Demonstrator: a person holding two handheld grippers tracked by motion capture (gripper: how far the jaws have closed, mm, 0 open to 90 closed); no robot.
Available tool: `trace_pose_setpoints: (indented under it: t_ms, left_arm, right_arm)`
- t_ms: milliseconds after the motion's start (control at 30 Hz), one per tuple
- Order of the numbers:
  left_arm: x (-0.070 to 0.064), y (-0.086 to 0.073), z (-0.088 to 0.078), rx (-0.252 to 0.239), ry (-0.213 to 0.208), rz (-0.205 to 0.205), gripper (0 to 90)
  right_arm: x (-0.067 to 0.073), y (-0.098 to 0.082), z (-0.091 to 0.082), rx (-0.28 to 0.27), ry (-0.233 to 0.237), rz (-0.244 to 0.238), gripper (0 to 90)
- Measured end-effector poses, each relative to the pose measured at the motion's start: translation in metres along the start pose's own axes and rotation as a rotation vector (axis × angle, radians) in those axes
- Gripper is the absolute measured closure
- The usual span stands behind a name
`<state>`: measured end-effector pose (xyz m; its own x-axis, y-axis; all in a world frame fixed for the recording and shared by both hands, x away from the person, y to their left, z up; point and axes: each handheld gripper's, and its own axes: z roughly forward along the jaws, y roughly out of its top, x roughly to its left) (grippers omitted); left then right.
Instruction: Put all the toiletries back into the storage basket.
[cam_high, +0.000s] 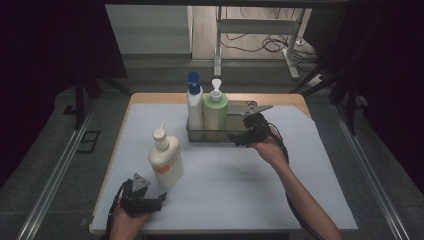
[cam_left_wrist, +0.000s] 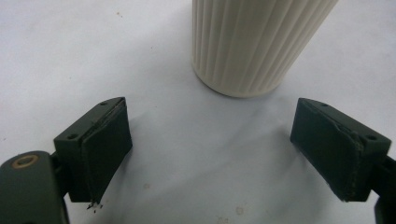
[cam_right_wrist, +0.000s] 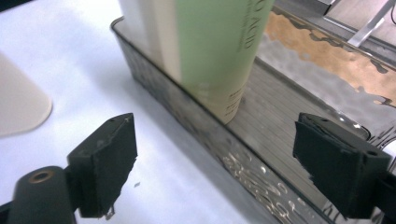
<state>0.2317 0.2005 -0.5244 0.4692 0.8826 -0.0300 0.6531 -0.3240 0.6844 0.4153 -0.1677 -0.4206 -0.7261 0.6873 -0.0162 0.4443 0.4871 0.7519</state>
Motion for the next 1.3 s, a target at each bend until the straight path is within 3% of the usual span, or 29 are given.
trace_pose_setpoints:
  t_ms: [167, 233, 400, 733, 1200, 1300]
  left_arm:
    - [0.0, 0.0, 0.0, 0.0, -0.001, 0.0, 12.0]
    - [0.0, 0.0, 0.0, 0.001, -0.001, 0.0, 12.0]
    - [0.0, 0.0, 0.0, 0.001, -0.001, 0.0, 12.0]
    - [0.0, 0.0, 0.0, 0.002, -0.001, 0.0, 12.0]
    - [0.0, 0.001, 0.0, 0.004, -0.002, -0.001, 12.5]
    - [0.0, 0.001, -0.001, 0.002, -0.001, -0.001, 12.7]
  right_arm:
    - [0.004, -0.005, -0.009, 0.007, 0.019, -0.024, 11.6]
    - [0.006, -0.01, -0.014, 0.015, 0.043, -0.022, 6.6]
    - [0.009, -0.016, -0.02, 0.019, 0.048, -0.042, 0.3]
    - [0.019, -0.034, -0.037, 0.014, 0.064, -0.068, 0.0]
    - [0.026, -0.082, -0.054, 0.021, 0.05, -0.059, 0.0]
    - [0.026, -0.096, -0.056, 0.012, 0.048, -0.036, 0.0]
